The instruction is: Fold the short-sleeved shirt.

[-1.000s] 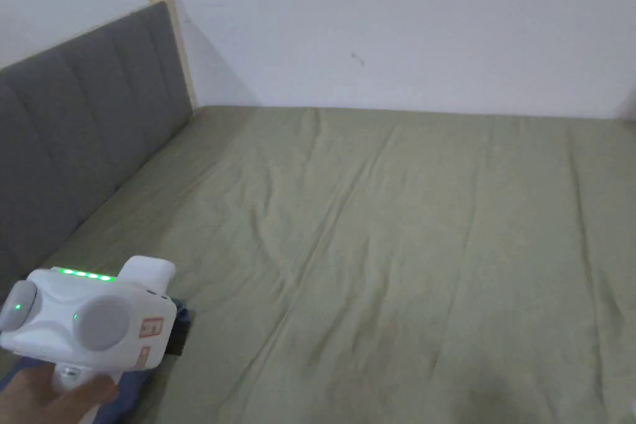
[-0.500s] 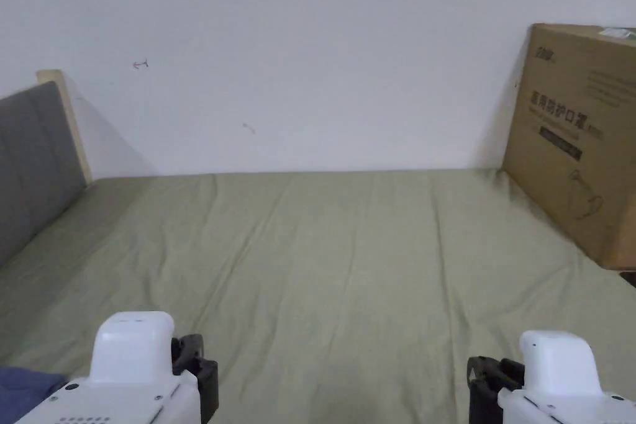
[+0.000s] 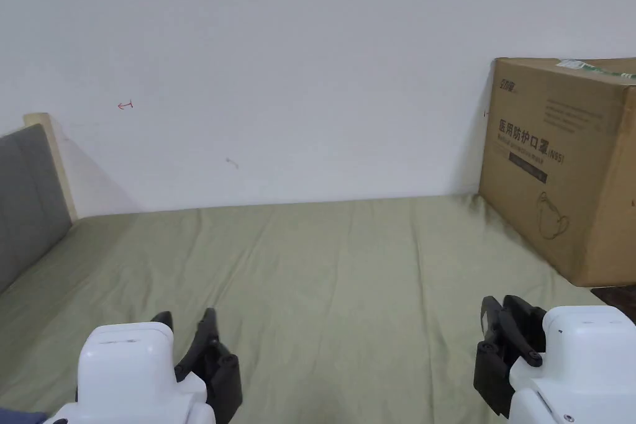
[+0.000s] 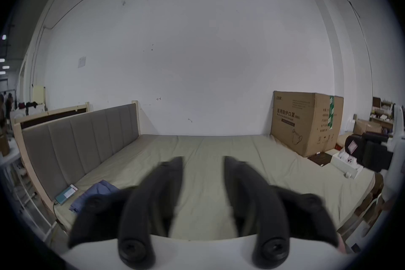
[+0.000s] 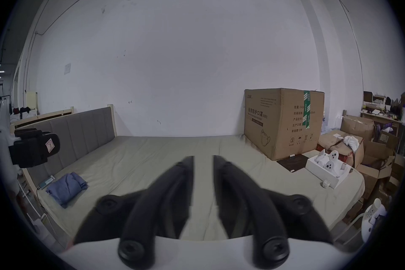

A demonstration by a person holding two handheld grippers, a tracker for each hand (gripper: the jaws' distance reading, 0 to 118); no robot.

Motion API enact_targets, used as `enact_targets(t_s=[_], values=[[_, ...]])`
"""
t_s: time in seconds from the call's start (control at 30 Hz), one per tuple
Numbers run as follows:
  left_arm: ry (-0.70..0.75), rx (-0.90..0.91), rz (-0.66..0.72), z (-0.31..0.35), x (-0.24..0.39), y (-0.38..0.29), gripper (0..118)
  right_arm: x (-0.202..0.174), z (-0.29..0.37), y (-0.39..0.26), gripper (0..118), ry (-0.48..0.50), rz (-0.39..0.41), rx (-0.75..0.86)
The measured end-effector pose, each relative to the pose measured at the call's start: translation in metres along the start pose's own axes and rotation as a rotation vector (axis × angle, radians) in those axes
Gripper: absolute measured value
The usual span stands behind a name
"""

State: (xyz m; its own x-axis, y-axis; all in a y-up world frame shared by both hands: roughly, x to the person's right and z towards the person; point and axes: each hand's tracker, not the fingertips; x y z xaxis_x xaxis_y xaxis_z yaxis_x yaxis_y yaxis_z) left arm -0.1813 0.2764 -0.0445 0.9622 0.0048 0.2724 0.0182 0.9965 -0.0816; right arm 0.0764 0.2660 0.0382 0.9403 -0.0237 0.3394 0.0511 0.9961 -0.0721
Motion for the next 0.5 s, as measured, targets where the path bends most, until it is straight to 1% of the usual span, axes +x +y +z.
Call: enact_targets(t_s=[0.03, 0.07, 0.1, 0.13, 0.17, 0.2, 0.23, 0.27, 0.3, 0.33, 0.37, 0.4, 0.5], values=[[0.004, 0.002, 0.019, 0.0004, -0.0013, 0.0001, 52, 0.0005, -0.0009, 0.0002, 24, -0.001, 0.001, -0.005], [0.014, 0.004, 0.026, 0.0006, -0.002, -0.0001, 68, 0.0013, -0.0021, -0.0002, 39, 0.0, 0.003, -0.01], [0.014, 0.003, 0.028, -0.0004, -0.0022, 0.0006, 81, 0.0019, -0.0038, -0.0005, 68, 0.002, 0.007, -0.017], [0.016, 0.002, 0.029, -0.0001, -0.0025, 0.001, 83, 0.0021, -0.0051, -0.0014, 89, 0.003, 0.008, -0.022], [0.019, 0.006, 0.028, 0.0002, -0.0027, 0.001, 84, 0.0023, -0.005, -0.0015, 101, 0.005, 0.005, -0.02], [0.023, 0.007, 0.026, 0.0004, -0.0028, 0.0011, 85, 0.0021, -0.0051, -0.0012, 106, 0.008, 0.003, -0.017], [0.029, 0.003, 0.024, -0.001, -0.0039, 0.0012, 89, 0.0012, -0.0058, -0.0008, 108, 0.009, 0.005, -0.017], [0.033, 0.001, 0.026, -0.0016, -0.0039, 0.0008, 96, -0.0004, -0.0067, -0.0011, 108, 0.006, 0.009, -0.014], [0.036, -0.006, 0.03, -0.0031, -0.0036, 0.0005, 112, -0.0007, -0.0067, -0.0013, 111, 0.004, 0.012, -0.008], [0.028, -0.066, 0.025, -0.0072, -0.0034, 0.0004, 118, -0.0017, -0.008, -0.0011, 113, 0.004, 0.019, -0.008], [0.003, -0.042, 0.02, -0.0073, -0.005, -0.0013, 117, -0.0024, -0.0088, -0.0016, 115, 0.005, 0.021, -0.007], [0.008, -0.043, 0.031, -0.0071, -0.005, -0.0047, 118, -0.0027, -0.0088, -0.0019, 117, 0.006, 0.019, -0.005], [0.014, -0.029, 0.015, -0.0051, -0.0025, -0.0059, 118, -0.003, -0.0095, -0.0023, 117, 0.017, 0.012, -0.001]])
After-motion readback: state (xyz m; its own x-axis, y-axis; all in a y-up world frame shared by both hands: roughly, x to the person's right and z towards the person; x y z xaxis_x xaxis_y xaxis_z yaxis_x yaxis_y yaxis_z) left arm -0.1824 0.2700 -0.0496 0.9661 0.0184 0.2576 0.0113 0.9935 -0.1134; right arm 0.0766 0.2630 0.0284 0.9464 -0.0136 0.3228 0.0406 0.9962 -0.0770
